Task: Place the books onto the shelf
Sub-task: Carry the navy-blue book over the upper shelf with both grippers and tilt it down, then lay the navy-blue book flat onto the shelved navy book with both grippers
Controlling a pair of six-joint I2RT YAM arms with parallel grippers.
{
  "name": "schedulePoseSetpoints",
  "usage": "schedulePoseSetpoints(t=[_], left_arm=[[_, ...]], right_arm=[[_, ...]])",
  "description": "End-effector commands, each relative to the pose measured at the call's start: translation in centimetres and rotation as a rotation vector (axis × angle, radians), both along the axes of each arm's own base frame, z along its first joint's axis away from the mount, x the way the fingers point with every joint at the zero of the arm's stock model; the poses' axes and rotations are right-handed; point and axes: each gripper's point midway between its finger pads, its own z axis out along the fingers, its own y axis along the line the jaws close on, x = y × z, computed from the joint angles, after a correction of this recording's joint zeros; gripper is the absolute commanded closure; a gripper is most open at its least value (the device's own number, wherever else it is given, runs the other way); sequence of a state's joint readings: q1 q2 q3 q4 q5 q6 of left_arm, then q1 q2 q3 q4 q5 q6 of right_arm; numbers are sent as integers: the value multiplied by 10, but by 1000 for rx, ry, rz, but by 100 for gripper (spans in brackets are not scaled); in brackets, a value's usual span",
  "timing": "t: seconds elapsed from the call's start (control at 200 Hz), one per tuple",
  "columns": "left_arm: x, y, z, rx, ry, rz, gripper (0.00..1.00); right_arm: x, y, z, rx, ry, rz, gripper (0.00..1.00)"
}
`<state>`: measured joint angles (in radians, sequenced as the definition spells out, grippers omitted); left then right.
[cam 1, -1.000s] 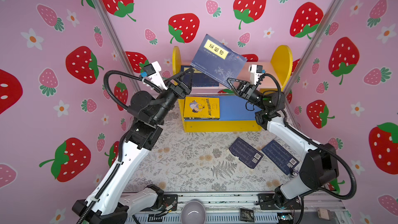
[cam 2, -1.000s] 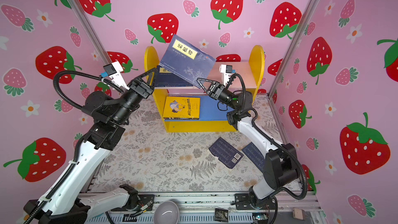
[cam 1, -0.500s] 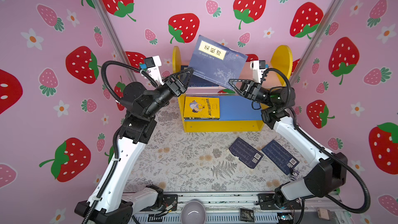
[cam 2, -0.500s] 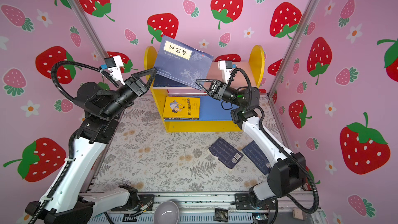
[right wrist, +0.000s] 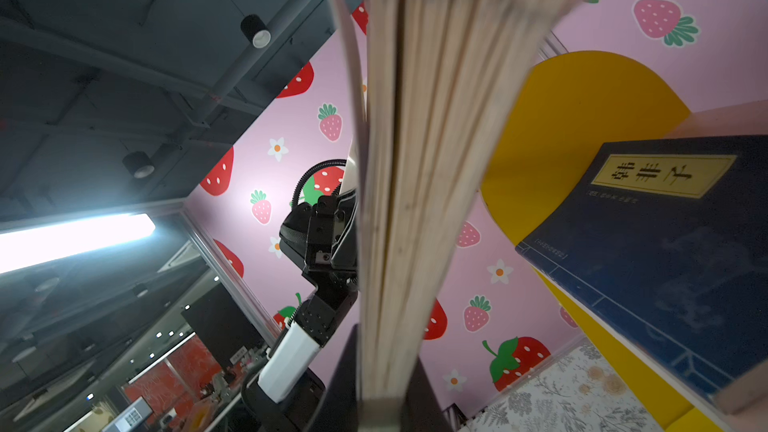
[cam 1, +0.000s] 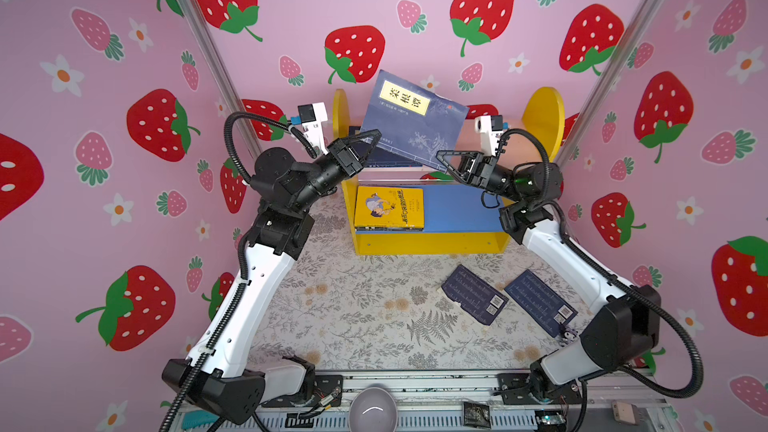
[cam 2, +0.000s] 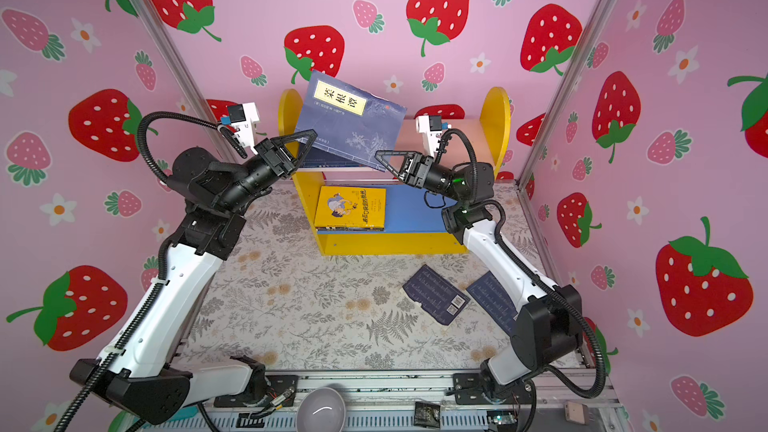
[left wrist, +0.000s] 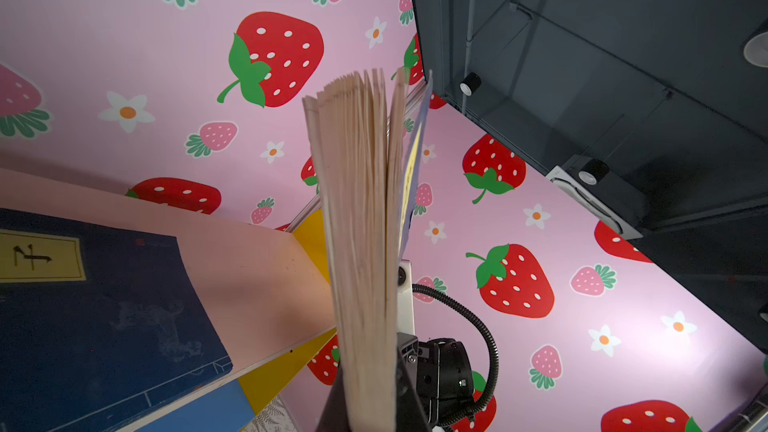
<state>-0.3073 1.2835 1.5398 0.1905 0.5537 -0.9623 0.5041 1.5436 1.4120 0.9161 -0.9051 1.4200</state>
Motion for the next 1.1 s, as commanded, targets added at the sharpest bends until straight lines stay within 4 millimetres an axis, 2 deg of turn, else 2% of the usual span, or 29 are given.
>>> schedulePoseSetpoints(t=[0.0, 0.165, 0.275, 0.375, 0.495, 0.67, 0.8, 0.98, 1.095], left_arm=[[-7, 21, 25, -66, -55, 104, 100], [15, 45, -3, -155, 86, 279, 100], [22, 50, -12, -204, 131, 331, 100], [30, 51, -12, -219, 161, 348, 100], [39, 48, -13, -236, 194, 339, 100], [50, 46, -22, -245, 254, 346, 100], [53, 44, -26, -239, 278, 345, 100], [54, 46, -31, -220, 299, 361, 100], [59, 47, -38, -216, 331, 351, 100]], right_arm=[[14, -11, 18, 58, -36, -96, 65], [52, -16, 11, -53, -78, -357, 60], [76, -33, 8, -134, -108, -589, 54], [84, -42, 5, -167, -132, -683, 54], [94, -40, -2, -216, -152, -722, 53], [107, -25, -4, -315, -230, -772, 53], [109, -2, -3, -372, -288, -762, 53], [119, 30, -21, -481, -288, -746, 52], [126, 38, -34, -520, -260, -730, 52]])
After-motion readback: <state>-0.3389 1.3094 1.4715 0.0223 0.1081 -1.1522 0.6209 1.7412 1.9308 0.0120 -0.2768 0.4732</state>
